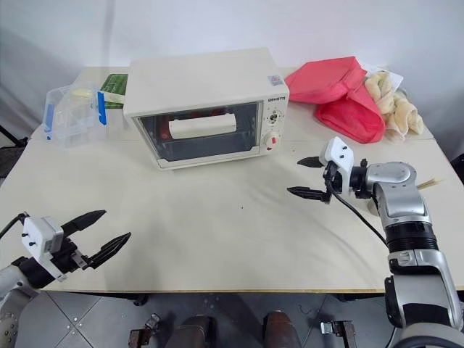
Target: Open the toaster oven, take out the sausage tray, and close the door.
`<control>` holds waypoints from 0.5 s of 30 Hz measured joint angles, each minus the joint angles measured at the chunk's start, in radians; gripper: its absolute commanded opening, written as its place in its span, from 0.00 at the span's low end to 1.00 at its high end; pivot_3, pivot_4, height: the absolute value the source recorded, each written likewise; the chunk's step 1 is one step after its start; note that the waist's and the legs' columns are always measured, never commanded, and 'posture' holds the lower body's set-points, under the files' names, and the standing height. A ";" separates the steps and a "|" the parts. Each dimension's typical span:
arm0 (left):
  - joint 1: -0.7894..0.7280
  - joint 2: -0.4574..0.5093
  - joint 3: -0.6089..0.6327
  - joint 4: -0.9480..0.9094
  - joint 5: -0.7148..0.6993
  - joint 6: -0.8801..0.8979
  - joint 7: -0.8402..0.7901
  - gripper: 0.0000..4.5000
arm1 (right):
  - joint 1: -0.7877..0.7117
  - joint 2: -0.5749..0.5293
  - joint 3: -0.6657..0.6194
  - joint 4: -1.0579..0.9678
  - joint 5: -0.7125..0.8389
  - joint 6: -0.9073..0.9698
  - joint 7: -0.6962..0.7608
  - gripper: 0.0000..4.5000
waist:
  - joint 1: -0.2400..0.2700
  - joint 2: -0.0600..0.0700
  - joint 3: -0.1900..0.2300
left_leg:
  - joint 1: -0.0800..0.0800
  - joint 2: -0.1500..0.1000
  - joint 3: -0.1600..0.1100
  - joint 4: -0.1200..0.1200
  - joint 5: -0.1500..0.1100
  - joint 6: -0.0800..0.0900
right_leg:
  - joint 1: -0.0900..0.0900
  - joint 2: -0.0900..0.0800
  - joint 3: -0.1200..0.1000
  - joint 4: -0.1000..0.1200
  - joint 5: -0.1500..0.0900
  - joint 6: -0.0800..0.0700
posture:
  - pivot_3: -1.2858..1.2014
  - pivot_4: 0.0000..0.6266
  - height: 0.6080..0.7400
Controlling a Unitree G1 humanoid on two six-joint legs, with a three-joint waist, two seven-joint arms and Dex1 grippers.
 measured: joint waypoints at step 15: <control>-0.040 0.006 0.117 -0.046 -0.099 0.129 0.102 0.99 | -0.024 0.099 0.040 -0.203 0.085 0.183 0.019 1.00 | -0.004 0.000 0.000 | 0.000 0.002 0.000 0.000 0.000 0.000 | -0.001 0.001 0.000 0.002 0.000 0.000 | 0.52 0.24 1.00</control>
